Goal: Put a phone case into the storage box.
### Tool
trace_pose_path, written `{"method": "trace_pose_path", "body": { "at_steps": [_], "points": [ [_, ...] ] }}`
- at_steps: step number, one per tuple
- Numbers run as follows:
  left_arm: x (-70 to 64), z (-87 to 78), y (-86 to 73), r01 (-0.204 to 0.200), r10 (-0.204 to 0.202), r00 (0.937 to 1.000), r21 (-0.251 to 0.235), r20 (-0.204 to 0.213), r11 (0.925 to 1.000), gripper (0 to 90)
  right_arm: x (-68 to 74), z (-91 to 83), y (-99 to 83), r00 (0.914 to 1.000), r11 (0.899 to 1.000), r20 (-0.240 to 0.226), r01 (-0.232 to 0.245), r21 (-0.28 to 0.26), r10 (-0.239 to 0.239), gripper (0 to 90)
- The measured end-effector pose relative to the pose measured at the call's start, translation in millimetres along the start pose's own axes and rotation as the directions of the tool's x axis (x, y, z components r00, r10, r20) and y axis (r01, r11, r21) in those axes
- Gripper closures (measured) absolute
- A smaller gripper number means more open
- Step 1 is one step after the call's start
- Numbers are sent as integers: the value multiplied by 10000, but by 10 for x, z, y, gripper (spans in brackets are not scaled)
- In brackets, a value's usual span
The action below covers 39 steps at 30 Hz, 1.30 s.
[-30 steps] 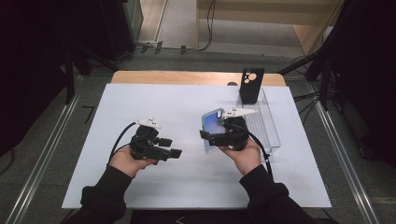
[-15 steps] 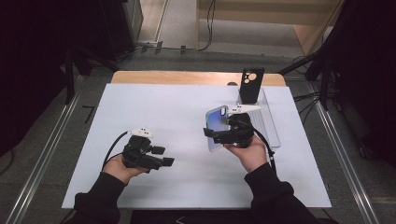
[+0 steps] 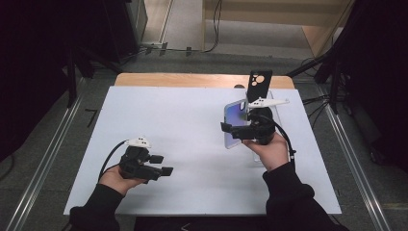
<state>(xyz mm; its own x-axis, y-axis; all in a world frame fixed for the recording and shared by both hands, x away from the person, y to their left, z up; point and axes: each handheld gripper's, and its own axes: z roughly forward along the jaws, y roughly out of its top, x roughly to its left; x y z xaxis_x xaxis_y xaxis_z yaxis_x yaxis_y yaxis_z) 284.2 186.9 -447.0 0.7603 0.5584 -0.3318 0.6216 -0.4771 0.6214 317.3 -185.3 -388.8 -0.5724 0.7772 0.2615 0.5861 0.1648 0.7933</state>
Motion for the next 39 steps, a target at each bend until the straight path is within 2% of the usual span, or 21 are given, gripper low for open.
{"method": "trace_pose_path", "body": {
  "at_steps": [11, 22, 25, 28, 33, 39],
  "points": [
    [4, -39, -52, 133, -134, 9998, -130, -124, 9998, 333, -242, -225, 105, 9966, 9985, 722, -358, -426, 388, 160],
    [23, -93, -115, 295, -301, 9990, -196, -336, 9994, 333, -497, -324, 141, 9858, 9951, 1479, -692, -709, 791, 160],
    [29, -96, -129, 298, -305, 9990, -206, -341, 9993, 333, -580, -343, 139, 9807, 9935, 1704, -841, -772, 963, 160],
    [30, -97, -137, 332, -340, 9987, -216, -371, 9992, 333, -661, -361, 140, 9725, 9924, 2069, -912, -831, 1067, 160],
    [35, -97, -139, 353, -362, 9986, -253, -393, 9991, 333, -812, -351, 131, 9605, 9879, 2401, -1205, -972, 1408, 160],
    [29, -77, -139, 339, -347, 9987, -214, -379, 9992, 333, -985, -244, 163, 9471, 9858, 2782, -1390, -943, 1601, 160]
  ]
}}
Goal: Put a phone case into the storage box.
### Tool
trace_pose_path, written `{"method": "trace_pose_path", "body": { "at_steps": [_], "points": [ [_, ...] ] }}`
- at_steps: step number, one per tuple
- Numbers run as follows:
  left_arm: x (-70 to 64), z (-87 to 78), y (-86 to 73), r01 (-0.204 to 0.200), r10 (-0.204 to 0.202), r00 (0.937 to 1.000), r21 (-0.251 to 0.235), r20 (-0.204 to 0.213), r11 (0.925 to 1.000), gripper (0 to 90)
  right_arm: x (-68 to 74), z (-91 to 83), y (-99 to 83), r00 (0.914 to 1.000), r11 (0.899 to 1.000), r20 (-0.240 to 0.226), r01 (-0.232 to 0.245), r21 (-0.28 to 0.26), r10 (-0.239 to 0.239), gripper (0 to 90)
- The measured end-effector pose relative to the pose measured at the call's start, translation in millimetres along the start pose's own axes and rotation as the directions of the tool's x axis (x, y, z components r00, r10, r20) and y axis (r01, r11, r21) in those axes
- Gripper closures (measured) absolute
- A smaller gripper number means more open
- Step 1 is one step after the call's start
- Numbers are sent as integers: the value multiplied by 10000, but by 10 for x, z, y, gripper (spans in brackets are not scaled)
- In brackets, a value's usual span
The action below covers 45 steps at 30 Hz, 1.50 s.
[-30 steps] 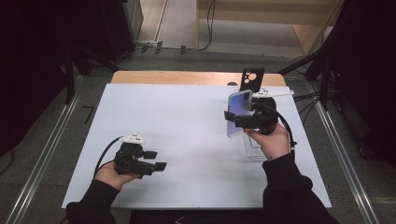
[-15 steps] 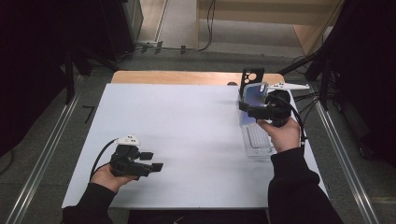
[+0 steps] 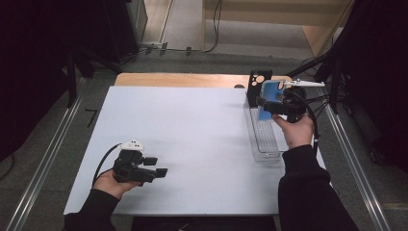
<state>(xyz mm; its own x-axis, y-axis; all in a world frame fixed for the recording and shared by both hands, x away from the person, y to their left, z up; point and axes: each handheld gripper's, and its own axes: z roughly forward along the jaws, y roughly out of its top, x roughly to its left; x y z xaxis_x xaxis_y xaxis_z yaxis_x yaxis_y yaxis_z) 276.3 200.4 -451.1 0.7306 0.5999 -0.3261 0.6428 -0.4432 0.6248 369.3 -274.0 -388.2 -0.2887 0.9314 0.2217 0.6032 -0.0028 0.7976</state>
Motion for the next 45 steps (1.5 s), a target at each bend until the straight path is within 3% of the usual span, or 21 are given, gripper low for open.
{"method": "trace_pose_path", "body": {
  "at_steps": [19, 23, 30, 45],
  "points": [
    [-8, 29, -8, -41, 40, 10000, 105, 46, 9999, 333, -281, 602, 120, 9947, 9973, 764, -702, 237, 682, 159],
    [-8, 32, -8, -49, 48, 10000, 104, 56, 9999, 333, -292, 714, 113, 9940, 9983, 1002, -475, 324, 441, 159],
    [-9, 39, -10, -69, 69, 10000, 138, 49, 9999, 333, -324, 876, 61, 9905, 9962, 1266, -617, 608, 536, 159],
    [-12, 44, -12, -91, 90, 9999, 160, 60, 9998, 332, -339, 1060, -15, 9858, 9918, 1656, -484, 1183, 284, 155]
  ]
}}
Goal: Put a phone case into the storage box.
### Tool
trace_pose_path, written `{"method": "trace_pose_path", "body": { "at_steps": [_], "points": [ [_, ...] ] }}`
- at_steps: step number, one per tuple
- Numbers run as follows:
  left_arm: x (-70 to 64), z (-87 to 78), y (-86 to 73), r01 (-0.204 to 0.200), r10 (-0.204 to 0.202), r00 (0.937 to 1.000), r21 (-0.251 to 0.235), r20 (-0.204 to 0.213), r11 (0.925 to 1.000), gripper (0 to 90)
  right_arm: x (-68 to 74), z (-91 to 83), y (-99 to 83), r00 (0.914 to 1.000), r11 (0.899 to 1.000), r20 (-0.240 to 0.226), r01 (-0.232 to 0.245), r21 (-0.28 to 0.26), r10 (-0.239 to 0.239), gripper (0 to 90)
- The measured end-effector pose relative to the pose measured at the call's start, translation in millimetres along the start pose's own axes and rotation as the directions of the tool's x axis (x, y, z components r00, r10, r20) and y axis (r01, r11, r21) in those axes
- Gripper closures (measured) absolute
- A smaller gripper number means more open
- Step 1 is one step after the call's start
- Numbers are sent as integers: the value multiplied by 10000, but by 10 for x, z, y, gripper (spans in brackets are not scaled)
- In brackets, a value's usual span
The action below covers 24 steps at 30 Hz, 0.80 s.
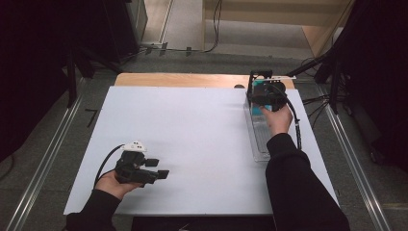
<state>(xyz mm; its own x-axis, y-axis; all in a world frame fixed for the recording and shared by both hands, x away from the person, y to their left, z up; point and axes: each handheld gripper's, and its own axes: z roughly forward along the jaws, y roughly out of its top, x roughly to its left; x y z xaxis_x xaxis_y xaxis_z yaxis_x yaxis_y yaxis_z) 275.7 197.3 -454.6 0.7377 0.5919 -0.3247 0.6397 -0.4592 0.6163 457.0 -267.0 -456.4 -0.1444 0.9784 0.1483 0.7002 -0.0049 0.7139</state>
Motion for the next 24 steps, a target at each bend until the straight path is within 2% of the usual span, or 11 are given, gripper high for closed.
{"method": "trace_pose_path", "body": {
  "at_steps": [5, 8, 10, 14, 16, 17, 24],
  "points": [
    [-2, 2, 1, 8, -8, 10000, 9, -10, 10000, 333, -6, 24, 3, 10000, 10000, -54, -73, 39, 73, 150],
    [-1, 4, -1, 6, -6, 10000, 1, -8, 10000, 333, 11, 47, 7, 9998, 9997, 188, 77, 211, -81, 147],
    [0, 2, 0, 0, 0, 10000, -1, -15, 10000, 333, 11, 51, 12, 10000, 9997, 54, 77, 226, -78, 105],
    [-1, 3, -1, -6, 6, 10000, 23, -13, 10000, 333, -4, 51, 25, 9998, 9997, -162, 66, 223, -62, 87],
    [-3, 0, 4, -31, 31, 10000, 6, -17, 10000, 333, -1, 55, 30, 9998, 9997, -179, 37, 260, -32, 14],
    [-4, 1, 8, -33, 33, 10000, -27, -8, 10000, 333, -4, 56, 33, 9994, 9996, -334, 70, 280, -60, 0],
    [-3, 1, 6, -36, 36, 10000, -12, -32, 10000, 333, -18, 11, 46, 9991, 9994, -407, 124, 309, -111, 0]
  ]
}}
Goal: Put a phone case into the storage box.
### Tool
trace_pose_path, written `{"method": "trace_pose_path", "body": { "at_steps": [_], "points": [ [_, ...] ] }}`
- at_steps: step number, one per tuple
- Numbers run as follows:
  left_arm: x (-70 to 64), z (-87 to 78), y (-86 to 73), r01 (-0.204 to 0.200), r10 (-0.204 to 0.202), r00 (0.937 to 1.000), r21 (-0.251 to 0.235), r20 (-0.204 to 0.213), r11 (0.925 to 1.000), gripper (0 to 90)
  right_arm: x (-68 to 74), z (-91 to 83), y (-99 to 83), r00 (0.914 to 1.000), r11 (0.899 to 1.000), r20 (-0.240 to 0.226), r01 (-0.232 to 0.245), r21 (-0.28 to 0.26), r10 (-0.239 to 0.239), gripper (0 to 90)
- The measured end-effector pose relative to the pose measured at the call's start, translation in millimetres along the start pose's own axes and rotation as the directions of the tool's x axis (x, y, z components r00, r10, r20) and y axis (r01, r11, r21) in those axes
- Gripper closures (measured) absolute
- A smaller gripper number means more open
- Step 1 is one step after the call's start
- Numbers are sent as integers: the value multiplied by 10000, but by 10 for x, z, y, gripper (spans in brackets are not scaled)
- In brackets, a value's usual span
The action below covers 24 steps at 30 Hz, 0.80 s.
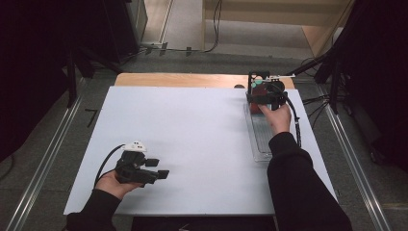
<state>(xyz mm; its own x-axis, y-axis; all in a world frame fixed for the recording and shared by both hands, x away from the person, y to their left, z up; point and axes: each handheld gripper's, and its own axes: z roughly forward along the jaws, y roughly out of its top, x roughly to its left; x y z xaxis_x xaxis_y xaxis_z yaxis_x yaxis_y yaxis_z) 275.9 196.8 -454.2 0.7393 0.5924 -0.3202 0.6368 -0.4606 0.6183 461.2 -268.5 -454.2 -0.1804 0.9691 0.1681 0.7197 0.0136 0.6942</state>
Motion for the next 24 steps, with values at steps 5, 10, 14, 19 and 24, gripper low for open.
{"method": "trace_pose_path", "body": {
  "at_steps": [5, 10, 14, 19, 24],
  "points": [
    [-8, 9, 5, -38, 38, 10000, 64, -5, 10000, 333, -18, -62, 14, 10000, 10000, -14, 28, -35, -28, 0],
    [-3, 16, 12, -47, 46, 10000, 51, 20, 10000, 333, -28, -134, 30, 9998, 9999, -165, -76, -108, 75, 0],
    [-2, 15, 17, -56, 56, 10000, 64, 26, 10000, 333, -17, -208, 54, 9995, 9998, -323, -73, -196, 67, 0],
    [-3, 21, 20, -33, 33, 10000, 49, 22, 10000, 333, 46, -341, 112, 9987, 9997, -508, 82, -247, -94, 0],
    [1, 18, 22, -21, 21, 10000, 41, 34, 10000, 333, 164, -457, 151, 9955, 9989, -881, 320, -338, -349, 0]
  ]
}}
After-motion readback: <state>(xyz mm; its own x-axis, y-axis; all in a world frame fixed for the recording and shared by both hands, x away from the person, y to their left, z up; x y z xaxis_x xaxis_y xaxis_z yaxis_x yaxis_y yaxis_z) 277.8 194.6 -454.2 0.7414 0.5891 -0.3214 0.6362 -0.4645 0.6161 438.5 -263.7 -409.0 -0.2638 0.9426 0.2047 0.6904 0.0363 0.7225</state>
